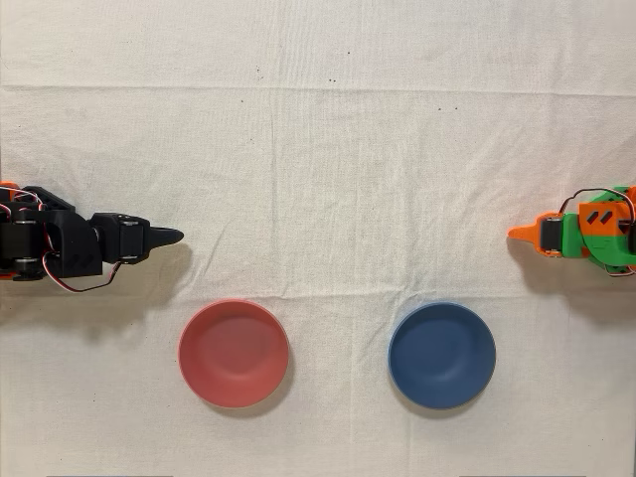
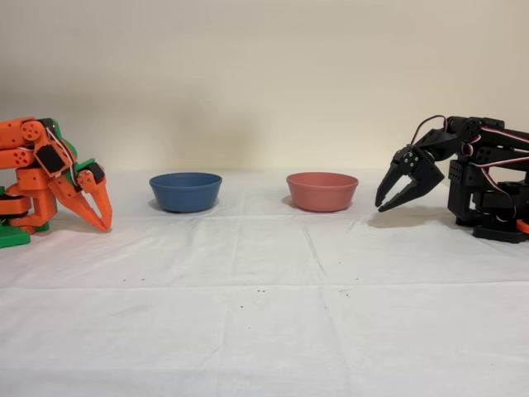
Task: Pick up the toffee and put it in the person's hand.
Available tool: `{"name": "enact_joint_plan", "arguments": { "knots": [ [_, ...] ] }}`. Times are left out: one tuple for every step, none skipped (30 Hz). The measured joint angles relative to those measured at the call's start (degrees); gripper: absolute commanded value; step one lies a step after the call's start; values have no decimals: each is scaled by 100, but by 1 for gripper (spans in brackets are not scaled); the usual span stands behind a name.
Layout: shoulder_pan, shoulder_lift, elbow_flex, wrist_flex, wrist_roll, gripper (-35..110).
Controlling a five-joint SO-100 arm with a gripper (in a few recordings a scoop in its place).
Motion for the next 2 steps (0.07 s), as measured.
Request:
{"name": "enact_joint_plan", "arguments": {
  "knots": [
    [0, 0, 0, 0, 0, 0],
    [0, 0, 0, 0, 0, 0]
  ]
}}
